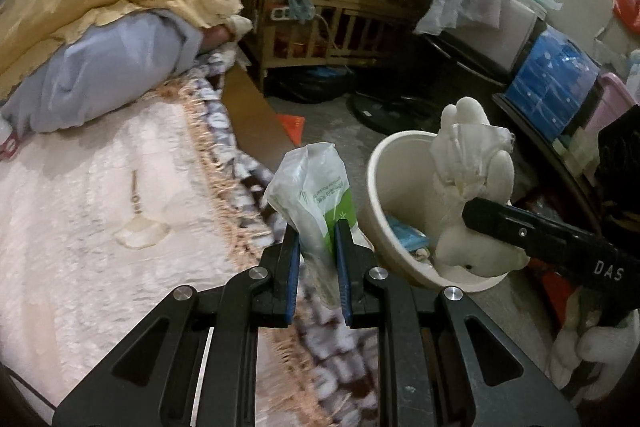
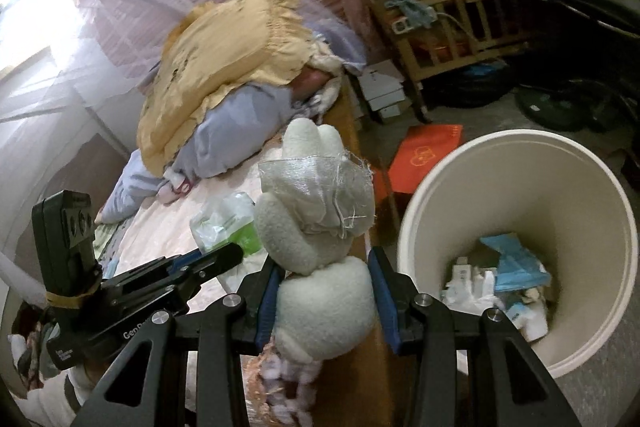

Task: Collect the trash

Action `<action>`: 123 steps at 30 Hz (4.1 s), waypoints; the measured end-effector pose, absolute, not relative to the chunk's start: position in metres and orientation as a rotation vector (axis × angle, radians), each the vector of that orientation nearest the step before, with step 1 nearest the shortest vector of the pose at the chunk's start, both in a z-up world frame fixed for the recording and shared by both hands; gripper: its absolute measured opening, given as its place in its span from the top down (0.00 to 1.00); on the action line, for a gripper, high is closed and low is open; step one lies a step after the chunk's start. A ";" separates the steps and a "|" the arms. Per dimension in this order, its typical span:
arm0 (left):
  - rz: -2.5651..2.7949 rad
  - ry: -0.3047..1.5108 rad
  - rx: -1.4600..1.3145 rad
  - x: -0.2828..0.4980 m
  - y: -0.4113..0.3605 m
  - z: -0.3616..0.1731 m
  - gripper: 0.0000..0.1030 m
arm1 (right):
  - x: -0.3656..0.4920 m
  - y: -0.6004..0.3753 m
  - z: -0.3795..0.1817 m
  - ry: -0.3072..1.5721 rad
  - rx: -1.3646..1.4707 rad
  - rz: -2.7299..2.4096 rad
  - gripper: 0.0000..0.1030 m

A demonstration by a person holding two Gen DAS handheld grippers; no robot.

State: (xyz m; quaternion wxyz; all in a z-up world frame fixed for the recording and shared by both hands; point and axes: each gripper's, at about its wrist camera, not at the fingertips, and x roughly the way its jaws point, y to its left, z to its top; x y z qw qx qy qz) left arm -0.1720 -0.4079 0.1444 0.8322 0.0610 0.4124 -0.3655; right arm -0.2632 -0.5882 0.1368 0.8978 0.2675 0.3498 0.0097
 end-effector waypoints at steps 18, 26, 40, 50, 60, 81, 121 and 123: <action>-0.863 0.910 0.168 -0.176 -0.473 0.133 0.86 | -0.290 -0.644 0.118 0.723 0.629 -0.105 0.60; -0.901 0.931 0.191 -0.178 -0.503 0.125 0.86 | -0.301 -0.670 0.108 0.727 0.663 -0.157 0.60; -0.934 0.971 0.225 -0.178 -0.540 0.107 0.86 | -0.311 -0.692 0.092 0.737 0.707 -0.192 0.60; -0.927 1.006 0.238 -0.171 -0.552 0.094 0.86 | -0.310 -0.697 0.083 0.755 0.714 -0.212 0.60; -0.932 1.028 0.249 -0.170 -0.561 0.085 0.86 | -0.303 -0.697 0.080 0.772 0.683 -0.237 0.60; -0.976 1.020 0.191 -0.173 -0.559 0.091 0.45 | -0.304 -0.695 0.083 0.755 0.619 -0.313 0.32; -0.763 0.536 0.144 -0.229 -0.415 0.209 0.45 | -0.333 -0.565 0.211 0.492 0.179 -0.450 0.26; -0.760 0.531 0.147 -0.230 -0.414 0.210 0.45 | -0.334 -0.564 0.212 0.485 0.178 -0.454 0.23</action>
